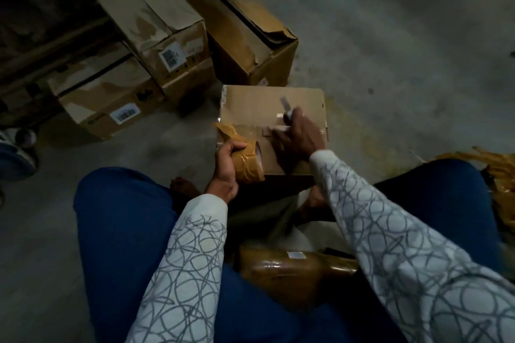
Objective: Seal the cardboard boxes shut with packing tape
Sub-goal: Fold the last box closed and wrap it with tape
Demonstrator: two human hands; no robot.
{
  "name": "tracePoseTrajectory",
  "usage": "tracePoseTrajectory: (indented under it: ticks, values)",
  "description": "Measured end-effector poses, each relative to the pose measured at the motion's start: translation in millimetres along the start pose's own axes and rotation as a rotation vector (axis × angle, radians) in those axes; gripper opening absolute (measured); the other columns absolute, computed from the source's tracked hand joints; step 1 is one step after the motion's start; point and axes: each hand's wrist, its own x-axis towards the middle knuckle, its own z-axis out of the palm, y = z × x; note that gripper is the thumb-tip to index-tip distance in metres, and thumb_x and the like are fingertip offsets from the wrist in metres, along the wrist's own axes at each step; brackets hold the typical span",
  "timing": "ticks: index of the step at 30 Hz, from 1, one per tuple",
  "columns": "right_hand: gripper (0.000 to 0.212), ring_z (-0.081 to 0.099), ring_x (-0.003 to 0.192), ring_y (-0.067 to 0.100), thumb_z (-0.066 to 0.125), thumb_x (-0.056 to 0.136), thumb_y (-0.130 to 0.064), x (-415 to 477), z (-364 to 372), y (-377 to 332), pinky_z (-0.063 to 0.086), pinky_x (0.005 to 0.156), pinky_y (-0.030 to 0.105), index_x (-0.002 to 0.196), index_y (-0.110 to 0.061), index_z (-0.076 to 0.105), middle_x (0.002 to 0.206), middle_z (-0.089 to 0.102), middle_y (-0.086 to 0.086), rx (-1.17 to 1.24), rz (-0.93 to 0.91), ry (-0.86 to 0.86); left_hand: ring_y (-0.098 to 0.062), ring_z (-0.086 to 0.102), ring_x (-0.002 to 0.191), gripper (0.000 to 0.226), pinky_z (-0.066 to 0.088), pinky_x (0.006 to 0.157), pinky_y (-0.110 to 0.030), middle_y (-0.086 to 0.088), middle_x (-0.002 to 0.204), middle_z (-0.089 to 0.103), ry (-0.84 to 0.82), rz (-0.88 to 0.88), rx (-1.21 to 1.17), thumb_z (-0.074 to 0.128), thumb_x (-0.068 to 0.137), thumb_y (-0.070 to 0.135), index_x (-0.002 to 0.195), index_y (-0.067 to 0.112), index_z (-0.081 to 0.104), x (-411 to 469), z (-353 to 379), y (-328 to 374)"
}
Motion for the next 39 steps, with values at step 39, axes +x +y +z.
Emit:
tracePoseTrajectory:
  ticks: [39]
  values:
    - [0.056, 0.054, 0.077, 0.016, 0.076, 0.067, -0.071, -248, -85, -68, 0.050, 0.068, 0.037, 0.080, -0.033, 0.038, 0.080, 0.053, -0.008, 0.535, -0.191, -0.015, -0.020, 0.071, 0.067, 0.025, 0.054, 0.048, -0.029, -0.010, 0.085, 0.075, 0.092, 0.445, 0.259, 0.056, 0.102, 0.028, 0.101, 0.009, 0.072, -92, -6, 47]
